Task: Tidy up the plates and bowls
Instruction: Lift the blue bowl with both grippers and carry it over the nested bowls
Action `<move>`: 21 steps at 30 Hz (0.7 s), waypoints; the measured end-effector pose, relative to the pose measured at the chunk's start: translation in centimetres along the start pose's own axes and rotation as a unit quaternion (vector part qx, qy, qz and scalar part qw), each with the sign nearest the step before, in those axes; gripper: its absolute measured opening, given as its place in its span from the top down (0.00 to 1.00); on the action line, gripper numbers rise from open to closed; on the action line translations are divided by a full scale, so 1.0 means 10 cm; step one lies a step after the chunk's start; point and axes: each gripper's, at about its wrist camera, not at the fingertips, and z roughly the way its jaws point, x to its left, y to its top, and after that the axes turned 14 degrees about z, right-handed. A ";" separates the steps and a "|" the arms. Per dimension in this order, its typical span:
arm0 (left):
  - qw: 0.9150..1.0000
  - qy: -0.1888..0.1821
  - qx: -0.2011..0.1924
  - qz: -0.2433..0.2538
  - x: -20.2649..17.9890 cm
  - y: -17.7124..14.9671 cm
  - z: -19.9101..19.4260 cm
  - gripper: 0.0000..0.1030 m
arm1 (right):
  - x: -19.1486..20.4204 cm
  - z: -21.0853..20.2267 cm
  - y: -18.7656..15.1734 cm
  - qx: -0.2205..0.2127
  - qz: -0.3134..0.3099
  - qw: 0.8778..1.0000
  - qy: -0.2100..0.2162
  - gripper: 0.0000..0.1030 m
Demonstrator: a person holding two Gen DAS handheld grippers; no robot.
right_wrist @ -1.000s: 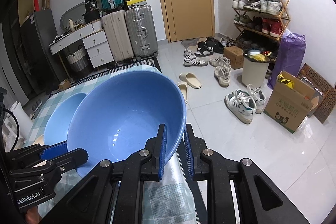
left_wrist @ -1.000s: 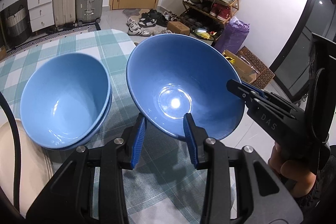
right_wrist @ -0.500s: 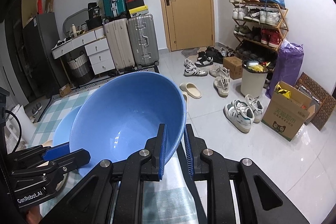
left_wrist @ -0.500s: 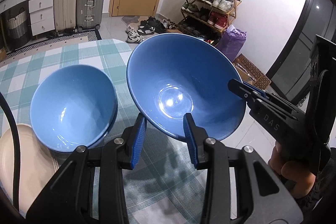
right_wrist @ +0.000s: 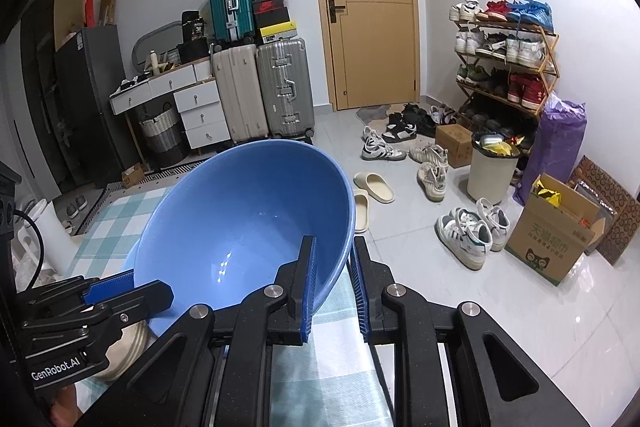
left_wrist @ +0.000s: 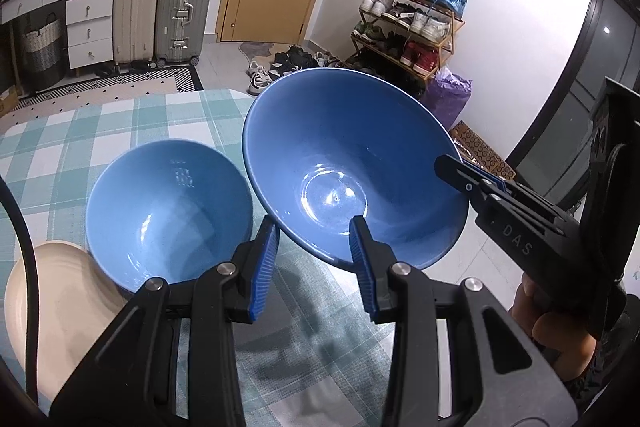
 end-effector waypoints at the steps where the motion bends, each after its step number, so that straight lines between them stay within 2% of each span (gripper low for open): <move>1: 1.000 0.002 -0.001 -0.001 0.01 0.01 -0.03 0.68 | 0.03 0.00 0.01 -0.001 -0.001 1.000 0.001 0.83; 10: 1.000 0.015 -0.013 -0.014 0.15 0.05 -0.26 0.68 | 0.31 0.02 0.04 -0.006 -0.011 1.000 0.012 0.82; 21: 0.998 0.047 -0.020 -0.039 0.50 0.01 -0.56 0.68 | 0.71 0.15 0.04 -0.003 -0.030 0.999 0.040 0.81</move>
